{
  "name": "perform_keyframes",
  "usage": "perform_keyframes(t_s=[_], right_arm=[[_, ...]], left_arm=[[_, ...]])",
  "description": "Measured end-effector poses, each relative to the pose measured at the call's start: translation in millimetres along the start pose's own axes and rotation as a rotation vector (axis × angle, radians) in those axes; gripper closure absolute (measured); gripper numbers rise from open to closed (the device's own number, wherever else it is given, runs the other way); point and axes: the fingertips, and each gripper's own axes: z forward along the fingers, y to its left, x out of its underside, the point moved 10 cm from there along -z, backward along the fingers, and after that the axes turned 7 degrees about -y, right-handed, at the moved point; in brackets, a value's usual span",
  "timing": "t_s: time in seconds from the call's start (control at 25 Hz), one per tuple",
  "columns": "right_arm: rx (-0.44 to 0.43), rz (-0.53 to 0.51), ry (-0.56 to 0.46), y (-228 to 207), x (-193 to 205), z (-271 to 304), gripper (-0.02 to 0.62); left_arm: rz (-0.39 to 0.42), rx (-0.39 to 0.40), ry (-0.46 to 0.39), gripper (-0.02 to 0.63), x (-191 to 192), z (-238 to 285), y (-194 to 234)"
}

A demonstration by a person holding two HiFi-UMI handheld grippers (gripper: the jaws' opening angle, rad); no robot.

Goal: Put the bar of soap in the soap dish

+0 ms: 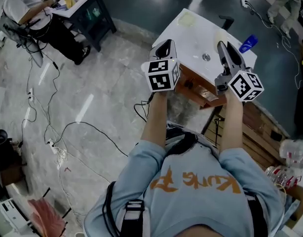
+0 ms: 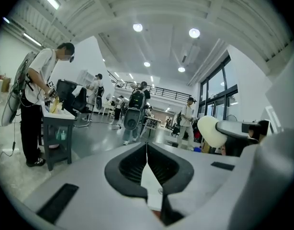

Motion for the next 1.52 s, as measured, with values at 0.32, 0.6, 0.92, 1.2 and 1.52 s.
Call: perform_keyframes(t_s=[0.32,0.6,0.92,1.2,1.52], right_arm=[[0.042,-0.034,0.040,-21,5,96,0.472],[0.097,-0.033,0.094,-44,30,161,0.474],[0.181,0.022,0.152,-86,59,209,0.476],[0.185,0.061,0.189,-105,79,230,0.477],[0.148,0.121,0.209,-146,91,243,0.477]], left_arm=[[-0.056,0.026,-0.013,0.581,-10,82,57],[-0.081,0.078,0.051,0.581,2,155,94],[-0.090,0.133,0.171,0.581,28,228,116],[-0.093,0.156,0.249,0.581,49,264,114],[-0.082,0.116,0.280,0.581,63,287,95]])
